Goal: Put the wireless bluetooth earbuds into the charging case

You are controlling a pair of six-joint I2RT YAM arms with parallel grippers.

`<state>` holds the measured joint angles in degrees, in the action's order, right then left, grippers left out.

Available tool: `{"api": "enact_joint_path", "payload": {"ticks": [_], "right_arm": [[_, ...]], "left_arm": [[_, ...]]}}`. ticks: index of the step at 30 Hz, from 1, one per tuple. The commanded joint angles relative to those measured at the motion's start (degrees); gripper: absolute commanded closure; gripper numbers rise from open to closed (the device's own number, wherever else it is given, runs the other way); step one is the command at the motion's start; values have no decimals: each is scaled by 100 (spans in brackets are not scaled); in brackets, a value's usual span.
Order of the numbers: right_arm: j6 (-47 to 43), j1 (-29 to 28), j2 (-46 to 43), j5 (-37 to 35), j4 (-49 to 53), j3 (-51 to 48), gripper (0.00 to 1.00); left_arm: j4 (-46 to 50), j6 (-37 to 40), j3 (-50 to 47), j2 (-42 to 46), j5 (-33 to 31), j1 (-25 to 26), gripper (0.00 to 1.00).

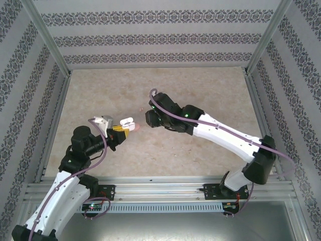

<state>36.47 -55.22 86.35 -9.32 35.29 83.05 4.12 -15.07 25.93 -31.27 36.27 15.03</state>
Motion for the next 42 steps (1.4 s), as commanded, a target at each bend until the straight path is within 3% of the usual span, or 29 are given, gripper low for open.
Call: {"api": "enact_joint_path", "payload": {"ticks": [1, 6, 15, 42], "right_arm": [[-435, -239, -263, -394, -681, -104, 74], [-800, -525, -404, -469, -1376, -150, 74], [-914, -636, -96, 49, -2165, -122, 74], [-826, -849, 130, 283, -2419, -347, 76]], "left_arm": [[-1094, 45, 166, -118, 230, 72, 100], [-1500, 46, 124, -296, 240, 160, 100], [-2071, 14, 8, -449, 167, 371, 100], [-1879, 25, -20, -214, 20, 418, 100]]}}
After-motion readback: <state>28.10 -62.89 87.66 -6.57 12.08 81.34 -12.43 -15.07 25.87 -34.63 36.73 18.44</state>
